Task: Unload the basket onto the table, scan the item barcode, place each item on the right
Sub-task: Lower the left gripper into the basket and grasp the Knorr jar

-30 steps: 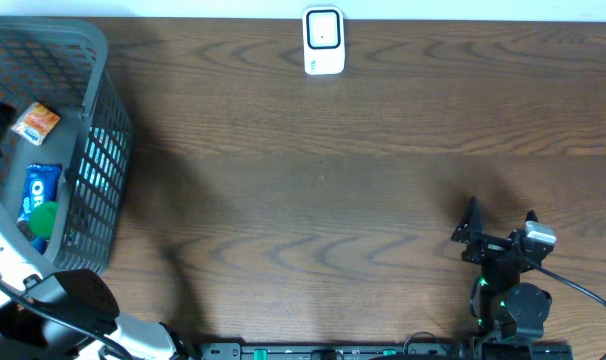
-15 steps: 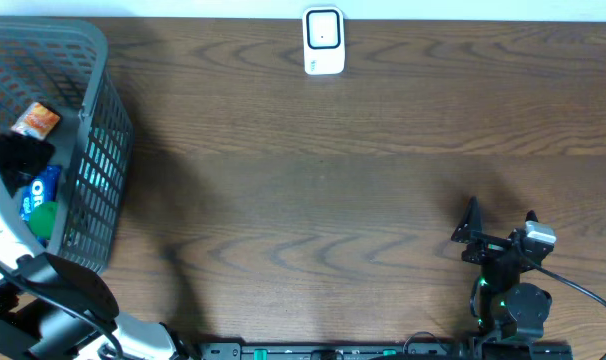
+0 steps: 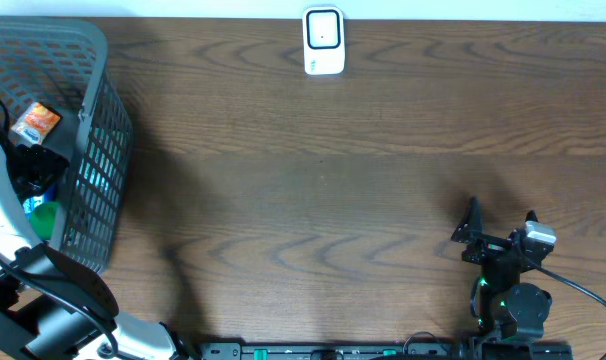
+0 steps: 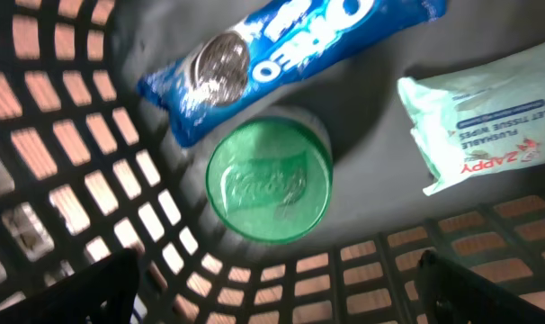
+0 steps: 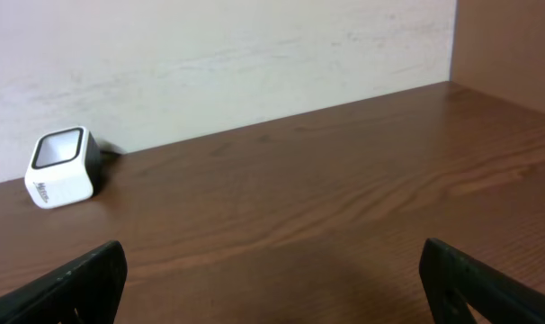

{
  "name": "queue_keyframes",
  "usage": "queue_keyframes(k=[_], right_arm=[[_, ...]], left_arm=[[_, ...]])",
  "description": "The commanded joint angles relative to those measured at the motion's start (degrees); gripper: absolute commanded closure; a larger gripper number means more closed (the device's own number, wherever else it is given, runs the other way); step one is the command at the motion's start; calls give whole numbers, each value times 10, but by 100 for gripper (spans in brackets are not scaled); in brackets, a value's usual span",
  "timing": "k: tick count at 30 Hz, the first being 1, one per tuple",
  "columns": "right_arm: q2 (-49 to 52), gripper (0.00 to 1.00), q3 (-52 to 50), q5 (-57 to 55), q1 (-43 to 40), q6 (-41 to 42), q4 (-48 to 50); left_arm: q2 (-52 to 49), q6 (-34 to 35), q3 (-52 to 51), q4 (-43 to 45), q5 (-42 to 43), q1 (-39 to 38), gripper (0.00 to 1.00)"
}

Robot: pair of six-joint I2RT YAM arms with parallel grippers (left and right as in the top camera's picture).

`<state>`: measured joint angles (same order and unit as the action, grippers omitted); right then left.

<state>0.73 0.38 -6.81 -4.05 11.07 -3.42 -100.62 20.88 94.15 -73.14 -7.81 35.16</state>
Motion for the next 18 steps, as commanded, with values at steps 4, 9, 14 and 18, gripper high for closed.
queue_keyframes(k=[4,9,14,18], right_arm=[[0,1,-1,3,3,-6,-2],[0,1,-1,3,3,-6,-2],[0,1,-1,3,3,-6,-2],[0,1,-1,3,3,-6,-2]], left_arm=[[-3,-203,-15,40,114,3,2],[-3,-282,-43,40,151,4,2],[-3,-284,-75,52,143,30,2],[-3,-277,-85,64,149,70,2]])
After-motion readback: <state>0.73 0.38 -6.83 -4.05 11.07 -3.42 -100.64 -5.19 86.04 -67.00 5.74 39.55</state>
